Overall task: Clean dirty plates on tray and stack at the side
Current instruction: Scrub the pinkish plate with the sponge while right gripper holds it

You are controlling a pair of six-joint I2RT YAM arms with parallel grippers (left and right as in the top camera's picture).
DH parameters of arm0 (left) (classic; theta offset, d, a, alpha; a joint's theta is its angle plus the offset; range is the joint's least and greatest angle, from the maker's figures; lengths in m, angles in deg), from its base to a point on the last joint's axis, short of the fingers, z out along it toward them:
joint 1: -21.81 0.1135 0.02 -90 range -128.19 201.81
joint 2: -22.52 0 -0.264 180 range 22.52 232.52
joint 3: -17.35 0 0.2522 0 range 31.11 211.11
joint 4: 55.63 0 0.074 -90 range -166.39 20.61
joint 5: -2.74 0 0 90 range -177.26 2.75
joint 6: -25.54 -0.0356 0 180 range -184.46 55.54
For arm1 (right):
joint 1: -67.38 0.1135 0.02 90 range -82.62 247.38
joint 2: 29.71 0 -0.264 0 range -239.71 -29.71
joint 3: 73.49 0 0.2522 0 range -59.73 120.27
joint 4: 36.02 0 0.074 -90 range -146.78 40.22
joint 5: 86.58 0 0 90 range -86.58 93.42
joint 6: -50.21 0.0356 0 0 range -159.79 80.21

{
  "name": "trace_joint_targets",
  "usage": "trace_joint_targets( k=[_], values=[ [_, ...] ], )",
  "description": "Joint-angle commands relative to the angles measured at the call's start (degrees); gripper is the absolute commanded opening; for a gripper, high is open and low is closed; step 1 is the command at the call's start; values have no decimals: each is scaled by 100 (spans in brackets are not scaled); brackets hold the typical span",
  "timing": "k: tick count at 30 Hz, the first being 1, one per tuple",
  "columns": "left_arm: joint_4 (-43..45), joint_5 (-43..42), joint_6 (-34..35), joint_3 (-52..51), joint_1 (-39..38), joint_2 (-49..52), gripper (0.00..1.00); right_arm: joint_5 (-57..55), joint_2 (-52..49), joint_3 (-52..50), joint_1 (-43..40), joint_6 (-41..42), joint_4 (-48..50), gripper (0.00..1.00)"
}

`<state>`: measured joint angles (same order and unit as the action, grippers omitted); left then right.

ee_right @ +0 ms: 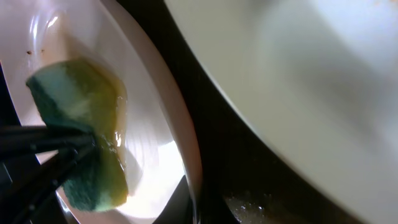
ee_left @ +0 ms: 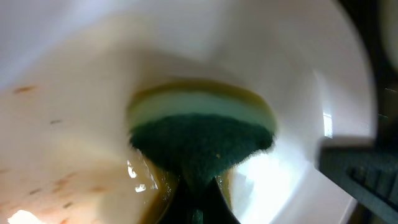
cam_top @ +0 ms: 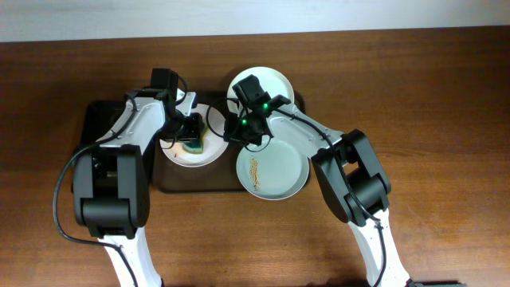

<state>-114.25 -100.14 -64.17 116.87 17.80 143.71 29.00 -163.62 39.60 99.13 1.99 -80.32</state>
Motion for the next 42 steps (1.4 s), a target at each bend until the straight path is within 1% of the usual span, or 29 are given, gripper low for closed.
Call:
trace_joint_targets(
  k=[1, 6, 7, 9, 10, 11, 13, 14, 15, 17, 19, 22, 23, 24, 25, 27, 29, 30, 31, 36, 38, 40, 41, 42],
  values=[
    [31, 2068, 446, -74, 105, 181, 1, -74, -271, -44, 42, -103, -76, 4],
    [426, 3379, 446, -74, 103, 181, 1, -76, -271, -44, 42, -103, -74, 4],
    [411, 3526, 446, -74, 103, 181, 1, -76, -271, -44, 42, -103, -74, 4],
    [249, 3442, 446, -74, 92, 181, 1, -76, -271, -44, 42, -103, -74, 4],
    [118, 3248, 444, -74, 81, 181, 1, -76, -271, -44, 42, -103, -72, 4],
    [-52, 2865, 442, -74, 74, 181, 1, -76, -271, -44, 42, -103, -72, 4],
    [-404, 1768, 354, -74, 76, 181, 1, -76, -271, -44, 42, -105, -74, 4],
    [-525, 868, -33, -74, 76, 181, 1, -76, -271, -44, 42, -127, -74, 4],
    [-588, 181, -323, -74, 76, 181, 1, -76, -271, -44, 42, -127, -74, 4],
    [-643, -861, -601, -74, 76, 181, 1, -76, -271, -44, 42, -127, -74, 4],
    [-501, -1305, -645, -74, 76, 181, 1, -76, -271, -44, 42, -127, -74, 4],
    [-70, -1325, -640, -74, 81, 181, 1, -76, -271, -44, 42, -127, -76, 4],
    [122, -1226, -636, -74, 81, 181, 1, -74, -271, -44, 42, -127, -79, 4],
    [275, -887, -487, -74, 81, 181, 1, -76, -271, -44, 42, -127, -81, 4],
    [387, -455, -286, -74, 81, 181, 1, -74, -271, -44, 42, -127, -81, 4],
    [568, 804, 105, -74, 81, 181, 1, -76, -271, -44, 42, -127, -92, 4],
    [514, 2280, 588, -74, 81, 181, 1, -76, -271, -44, 42, -127, -92, 4],
    [389, 2660, 658, -74, 81, 181, 1, -76, -271, -44, 42, -127, -90, 4],
    [195, 2798, 658, -74, 81, 181, 1, -76, -271, -44, 42, -127, -90, 4],
    [-839, 2636, 662, -74, 66, 181, 1, -74, -271, -44, 42, -127, -90, 4],
    [-1233, 2267, 658, -74, 66, 181, 1, -74, -271, -44, 42, -127, -90, 4],
    [-1412, 1757, 619, -74, 70, 181, 1, -74, -271, -44, 42, -127, -90, 4],
    [-1403, 1141, 232, -74, 70, 181, 1, -76, -271, -44, 42, -127, -90, 4],
    [-1329, 260, -358, -74, 70, 181, 1, -76, -271, -44, 42, -127, -90, 4]
  ],
)
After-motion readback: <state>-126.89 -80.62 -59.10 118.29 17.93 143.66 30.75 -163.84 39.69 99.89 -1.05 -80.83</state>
